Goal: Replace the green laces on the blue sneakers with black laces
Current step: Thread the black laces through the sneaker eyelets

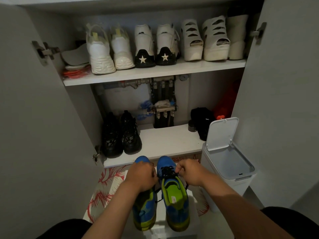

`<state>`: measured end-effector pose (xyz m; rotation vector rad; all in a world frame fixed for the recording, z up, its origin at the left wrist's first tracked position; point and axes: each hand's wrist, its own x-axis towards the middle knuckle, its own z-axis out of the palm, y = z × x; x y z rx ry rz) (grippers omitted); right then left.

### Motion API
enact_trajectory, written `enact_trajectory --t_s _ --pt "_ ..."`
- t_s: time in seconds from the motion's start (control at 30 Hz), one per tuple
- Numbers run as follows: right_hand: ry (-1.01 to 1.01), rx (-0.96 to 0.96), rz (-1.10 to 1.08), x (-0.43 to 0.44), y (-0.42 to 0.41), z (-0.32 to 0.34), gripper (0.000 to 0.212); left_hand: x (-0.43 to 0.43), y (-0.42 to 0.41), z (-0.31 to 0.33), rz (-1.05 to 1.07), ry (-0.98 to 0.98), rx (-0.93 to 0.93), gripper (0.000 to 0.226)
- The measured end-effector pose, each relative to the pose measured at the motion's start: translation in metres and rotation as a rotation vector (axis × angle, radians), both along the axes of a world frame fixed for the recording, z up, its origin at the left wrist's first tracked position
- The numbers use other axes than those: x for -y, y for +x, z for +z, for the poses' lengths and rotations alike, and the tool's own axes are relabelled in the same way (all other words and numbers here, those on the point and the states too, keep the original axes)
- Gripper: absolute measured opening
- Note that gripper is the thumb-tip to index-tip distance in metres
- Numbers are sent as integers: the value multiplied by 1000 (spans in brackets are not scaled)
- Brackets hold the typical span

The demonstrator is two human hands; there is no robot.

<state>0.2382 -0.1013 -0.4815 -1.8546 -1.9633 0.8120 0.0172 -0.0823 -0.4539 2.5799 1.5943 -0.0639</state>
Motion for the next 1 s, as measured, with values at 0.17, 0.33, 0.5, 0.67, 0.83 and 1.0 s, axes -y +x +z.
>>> enact_trajectory --t_s 0.17,0.33,0.5,0.67,0.83,1.0 --pt "-62 -13 -5 -2 -2 0 36 -15 -24 27 59 13 -187 28" --pt "-49 -15 -19 -7 -6 0 35 -13 -27 28 176 -181 -246 121" --pt "-78 -57 -35 -10 -10 -3 32 -2 -1 13 -71 -26 -49 40" --pt "-88 -128 -67 -11 -9 -4 35 -2 3 -2 17 -127 53 25" --pt "-91 -161 -101 -13 -3 -5 30 -12 -2 6 134 -246 303 21" --pt "-48 -265 -55 -14 -8 5 22 -21 1 12 260 -321 385 31"
